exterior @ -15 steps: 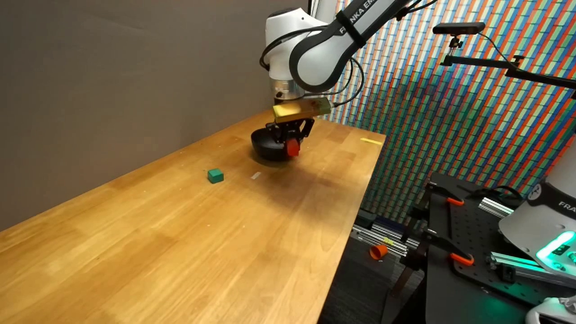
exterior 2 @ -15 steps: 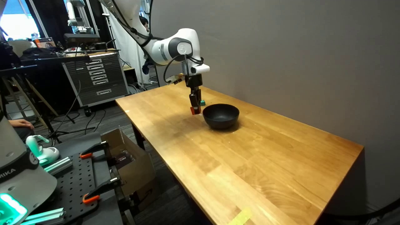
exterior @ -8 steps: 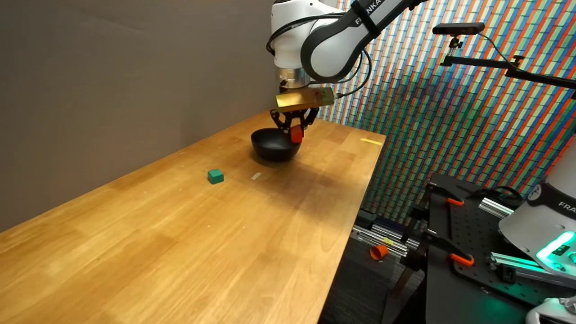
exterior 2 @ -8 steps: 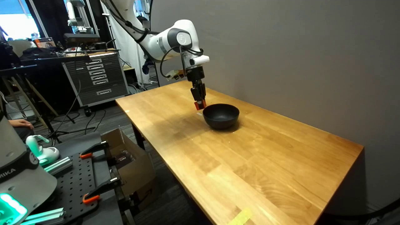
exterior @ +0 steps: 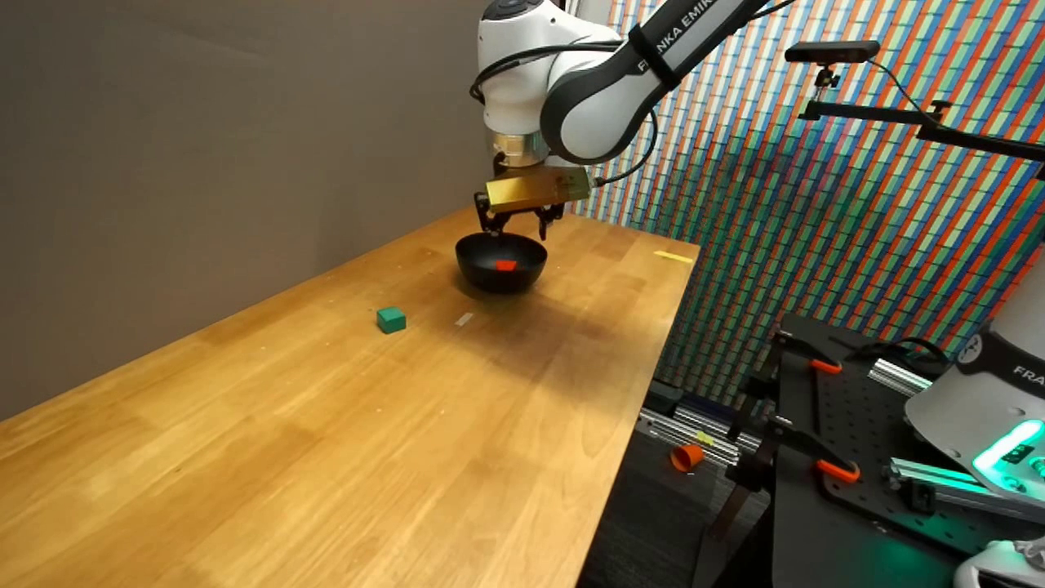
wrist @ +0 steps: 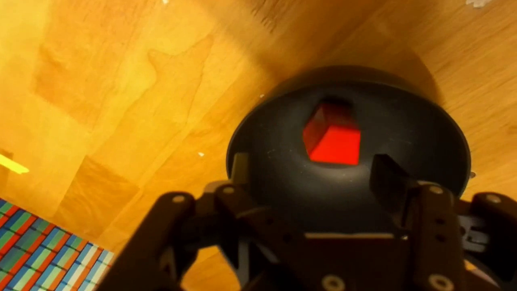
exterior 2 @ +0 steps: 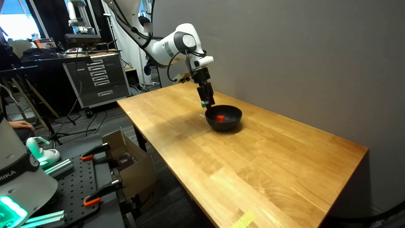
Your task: Put the blocks in the bowl
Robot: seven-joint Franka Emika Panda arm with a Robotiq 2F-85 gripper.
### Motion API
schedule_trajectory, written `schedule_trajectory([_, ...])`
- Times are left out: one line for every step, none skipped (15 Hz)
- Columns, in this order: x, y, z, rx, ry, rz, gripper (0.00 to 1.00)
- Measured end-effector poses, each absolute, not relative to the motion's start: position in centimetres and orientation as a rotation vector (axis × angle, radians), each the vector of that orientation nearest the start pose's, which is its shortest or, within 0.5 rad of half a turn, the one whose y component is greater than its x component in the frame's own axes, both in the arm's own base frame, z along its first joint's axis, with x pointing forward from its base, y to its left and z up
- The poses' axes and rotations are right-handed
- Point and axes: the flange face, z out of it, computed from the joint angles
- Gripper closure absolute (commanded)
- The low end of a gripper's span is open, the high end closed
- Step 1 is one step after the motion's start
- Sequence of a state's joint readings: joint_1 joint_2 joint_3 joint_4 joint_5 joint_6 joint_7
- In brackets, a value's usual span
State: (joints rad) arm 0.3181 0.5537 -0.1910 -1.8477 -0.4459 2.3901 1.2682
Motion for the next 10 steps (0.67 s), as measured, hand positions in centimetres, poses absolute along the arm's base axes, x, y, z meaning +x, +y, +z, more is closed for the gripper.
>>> schedule_trajectory([64.0, 8.9, 22.6, -3.168, 1.301, -0.420, 0.00])
schedule_trajectory([63.9, 9.7, 22.1, -3.159, 1.284, -0.396, 0.00])
schedule_trajectory([63.7, 10.9, 21.7, -3.149, 1.252, -0.349, 0.00])
schedule_trajectory([63.4, 12.2, 21.3, -3.133, 1.208, -0.286, 0.00])
schedule_trajectory([63.1, 13.7, 21.0, -3.115, 1.159, -0.222, 0.00])
schedule_trajectory([63.0, 15.1, 20.7, -3.094, 1.109, -0.163, 0.00])
schedule_trajectory([62.9, 16.3, 20.5, -3.071, 1.061, -0.109, 0.00])
schedule_trajectory([62.9, 17.3, 20.3, -3.047, 1.011, -0.057, 0.00])
schedule_trajectory([62.9, 18.2, 20.1, -3.022, 0.960, -0.009, 0.00])
schedule_trajectory([63.1, 18.8, 19.8, -3.003, 0.912, 0.028, 0.00])
